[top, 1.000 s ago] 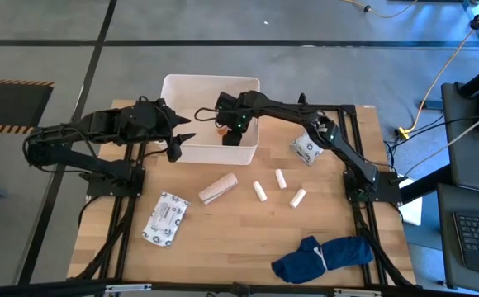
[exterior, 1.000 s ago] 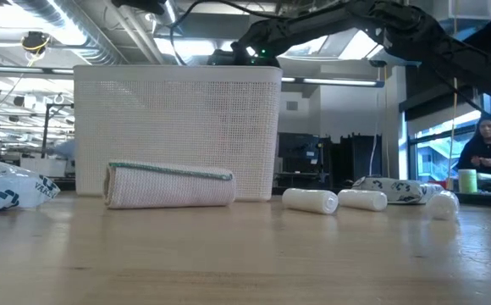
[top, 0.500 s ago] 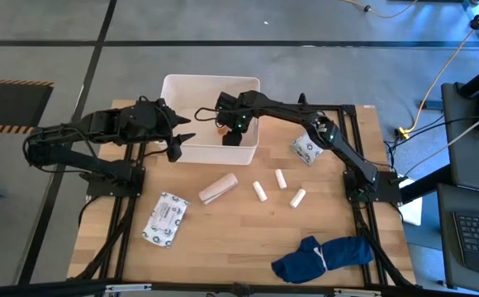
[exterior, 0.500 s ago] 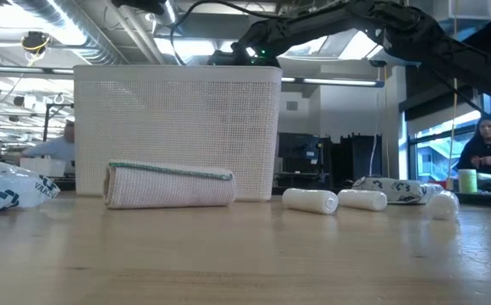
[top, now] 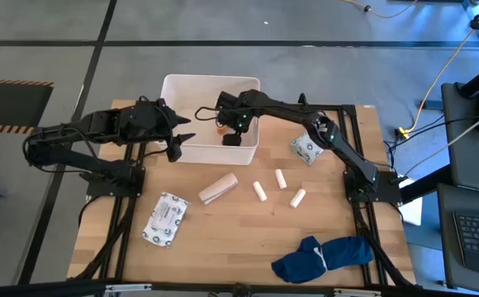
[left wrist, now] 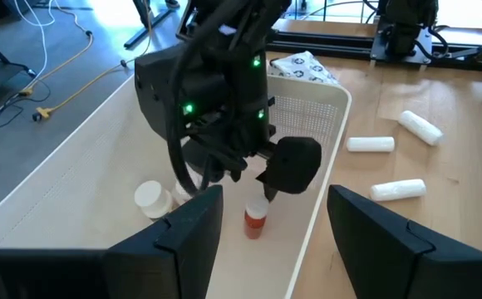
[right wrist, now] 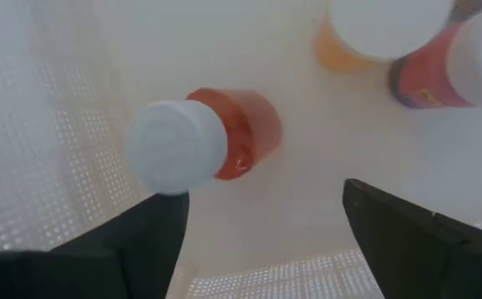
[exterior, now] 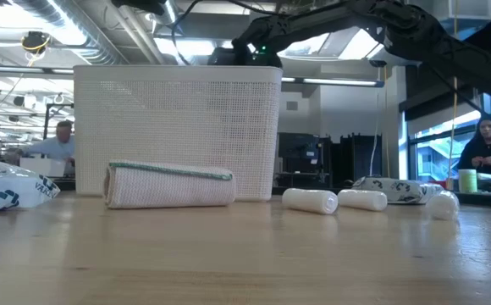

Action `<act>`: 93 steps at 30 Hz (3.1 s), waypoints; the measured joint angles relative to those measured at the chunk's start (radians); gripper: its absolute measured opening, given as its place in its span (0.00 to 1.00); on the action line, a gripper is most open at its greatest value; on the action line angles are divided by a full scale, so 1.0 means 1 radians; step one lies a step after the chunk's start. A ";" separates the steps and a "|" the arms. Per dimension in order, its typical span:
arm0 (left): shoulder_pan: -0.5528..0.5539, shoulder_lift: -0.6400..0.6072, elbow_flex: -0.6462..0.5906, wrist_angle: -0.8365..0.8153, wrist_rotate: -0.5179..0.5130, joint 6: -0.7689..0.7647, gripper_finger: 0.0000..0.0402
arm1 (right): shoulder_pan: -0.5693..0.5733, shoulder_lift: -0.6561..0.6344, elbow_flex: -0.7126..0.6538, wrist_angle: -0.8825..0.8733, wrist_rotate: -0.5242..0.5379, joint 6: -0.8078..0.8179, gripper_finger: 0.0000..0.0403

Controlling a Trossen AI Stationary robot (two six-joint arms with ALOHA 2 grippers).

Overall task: Pick & place medical supplies in basket/bin
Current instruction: Put the red medicine bottle into the white bin, then put the top rolled gauze into the white bin

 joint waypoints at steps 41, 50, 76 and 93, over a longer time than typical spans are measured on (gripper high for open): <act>0.000 0.000 0.000 -0.037 0.001 0.000 0.53 | 0.096 -0.514 0.004 -0.019 0.117 0.281 0.79; 0.000 0.000 0.000 -0.041 0.008 -0.007 0.53 | 0.238 -0.589 -0.127 -0.289 0.246 0.517 0.67; -0.002 0.000 0.000 -0.090 0.052 -0.019 0.53 | 0.305 -0.652 -1.155 0.269 0.249 0.818 0.55; -0.002 0.000 0.000 -0.090 0.052 -0.026 0.53 | 0.329 -0.652 -1.325 0.452 0.098 0.841 0.32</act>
